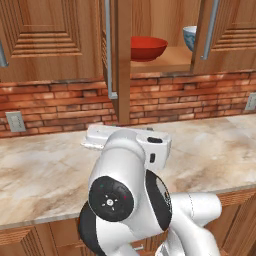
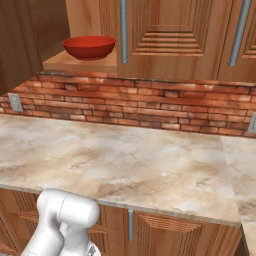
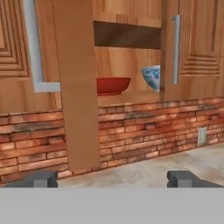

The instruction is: Open the cabinet. Pick the bowls from the counter and place them in the cabinet. Then close the cabinet.

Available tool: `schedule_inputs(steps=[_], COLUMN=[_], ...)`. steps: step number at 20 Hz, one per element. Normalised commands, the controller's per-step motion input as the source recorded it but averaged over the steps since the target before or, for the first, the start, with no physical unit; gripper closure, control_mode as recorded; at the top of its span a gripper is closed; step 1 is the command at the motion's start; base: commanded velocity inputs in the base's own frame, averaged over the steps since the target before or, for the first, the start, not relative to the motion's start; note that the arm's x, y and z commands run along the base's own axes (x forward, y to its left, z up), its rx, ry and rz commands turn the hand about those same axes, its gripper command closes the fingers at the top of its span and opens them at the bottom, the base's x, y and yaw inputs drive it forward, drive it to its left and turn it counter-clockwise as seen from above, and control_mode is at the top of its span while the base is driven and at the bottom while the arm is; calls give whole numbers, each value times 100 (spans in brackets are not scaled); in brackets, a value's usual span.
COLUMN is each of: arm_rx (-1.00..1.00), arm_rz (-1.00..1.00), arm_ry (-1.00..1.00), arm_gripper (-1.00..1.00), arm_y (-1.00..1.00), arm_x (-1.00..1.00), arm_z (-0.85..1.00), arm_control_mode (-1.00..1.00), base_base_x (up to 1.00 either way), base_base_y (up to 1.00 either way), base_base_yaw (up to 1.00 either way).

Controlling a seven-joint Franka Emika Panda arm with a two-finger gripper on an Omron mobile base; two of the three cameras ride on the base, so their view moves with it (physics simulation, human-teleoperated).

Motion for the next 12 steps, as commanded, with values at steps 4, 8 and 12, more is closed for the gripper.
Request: schedule_inputs(steps=[4, 8, 12], arm_rx=[0, 0, 0], arm_rz=[-21, -10, -2], arm_ry=[1, 0, 0], arm_gripper=[-100, -100, -100], arm_y=[46, 8, 1], arm_x=[14, 24, 49], arm_z=[0, 0, 1], arm_control_mode=[-100, -100, -100], base_base_x=[0, 0, 0], base_base_y=[0, 0, 0], base_base_yaw=[0, 0, 0])
